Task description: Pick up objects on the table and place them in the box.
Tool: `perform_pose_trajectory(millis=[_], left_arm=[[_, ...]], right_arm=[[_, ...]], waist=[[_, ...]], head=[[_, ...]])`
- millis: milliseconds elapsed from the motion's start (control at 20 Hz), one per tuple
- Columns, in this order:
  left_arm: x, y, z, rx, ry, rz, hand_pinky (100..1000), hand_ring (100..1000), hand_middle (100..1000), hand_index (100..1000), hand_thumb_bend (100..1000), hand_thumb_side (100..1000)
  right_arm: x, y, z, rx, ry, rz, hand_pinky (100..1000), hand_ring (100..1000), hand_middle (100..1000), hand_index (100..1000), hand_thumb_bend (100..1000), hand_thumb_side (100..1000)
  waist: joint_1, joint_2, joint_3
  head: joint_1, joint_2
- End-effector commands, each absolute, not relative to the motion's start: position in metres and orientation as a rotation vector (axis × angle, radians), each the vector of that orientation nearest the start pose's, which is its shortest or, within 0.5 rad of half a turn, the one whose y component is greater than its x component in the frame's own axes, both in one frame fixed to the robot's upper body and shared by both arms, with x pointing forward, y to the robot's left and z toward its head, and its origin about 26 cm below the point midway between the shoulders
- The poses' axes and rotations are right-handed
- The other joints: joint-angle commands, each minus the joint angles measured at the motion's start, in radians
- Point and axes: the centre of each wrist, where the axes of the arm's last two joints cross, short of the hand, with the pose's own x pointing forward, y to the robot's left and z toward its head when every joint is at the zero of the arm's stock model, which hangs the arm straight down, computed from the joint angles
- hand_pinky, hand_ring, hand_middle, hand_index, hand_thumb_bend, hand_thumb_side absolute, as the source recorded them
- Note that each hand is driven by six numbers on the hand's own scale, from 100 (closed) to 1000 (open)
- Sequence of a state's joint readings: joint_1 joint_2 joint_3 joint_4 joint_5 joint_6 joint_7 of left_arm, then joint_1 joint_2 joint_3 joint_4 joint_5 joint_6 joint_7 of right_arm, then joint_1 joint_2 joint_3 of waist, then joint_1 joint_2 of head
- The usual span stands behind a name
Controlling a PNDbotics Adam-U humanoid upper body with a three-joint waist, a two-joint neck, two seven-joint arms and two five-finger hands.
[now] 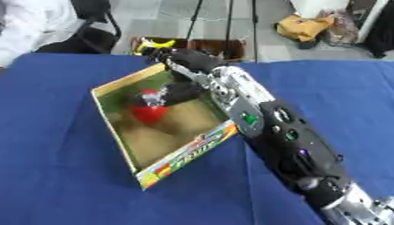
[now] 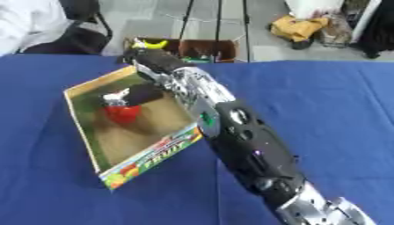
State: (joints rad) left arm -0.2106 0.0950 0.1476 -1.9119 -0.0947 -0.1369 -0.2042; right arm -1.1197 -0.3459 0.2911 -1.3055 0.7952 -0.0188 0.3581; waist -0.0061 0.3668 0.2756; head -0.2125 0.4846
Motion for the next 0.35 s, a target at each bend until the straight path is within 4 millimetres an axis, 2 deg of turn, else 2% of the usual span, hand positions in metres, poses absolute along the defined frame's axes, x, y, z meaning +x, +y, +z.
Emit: perform_pose_trajectory(millis=[50, 150, 200, 350], left_arm=[[0.3, 0.276, 0.147, 0.154, -2.23, -0.321, 212, 411, 503, 658, 100, 835], [0.3, 0.277, 0.147, 0.159, -2.23, -0.318, 213, 411, 503, 658, 100, 835], [0.3, 0.277, 0.147, 0.162, -2.23, -0.315, 213, 411, 503, 658, 100, 834], [0.299, 0.279, 0.146, 0.169, -2.228, -0.31, 213, 411, 503, 658, 100, 833]], right_arm=[[0.404, -0.154, 0.356, -0.972, -2.091, 1.413, 799, 738, 907, 940, 646, 1000], [0.385, -0.163, 0.366, -0.979, -2.156, 1.368, 785, 719, 897, 934, 613, 1000], [0.376, -0.169, 0.37, -0.982, -2.186, 1.337, 773, 693, 881, 920, 529, 1000], [0.347, -0.184, 0.375, -0.957, -2.281, 1.18, 748, 632, 845, 885, 392, 917]], waist=[[0.009, -0.028, -0.006], [0.009, -0.031, -0.014], [0.01, -0.032, -0.018], [0.018, -0.034, -0.038]], head=[[0.011, 0.008], [0.016, 0.011], [0.02, 0.012], [0.036, 0.017]])
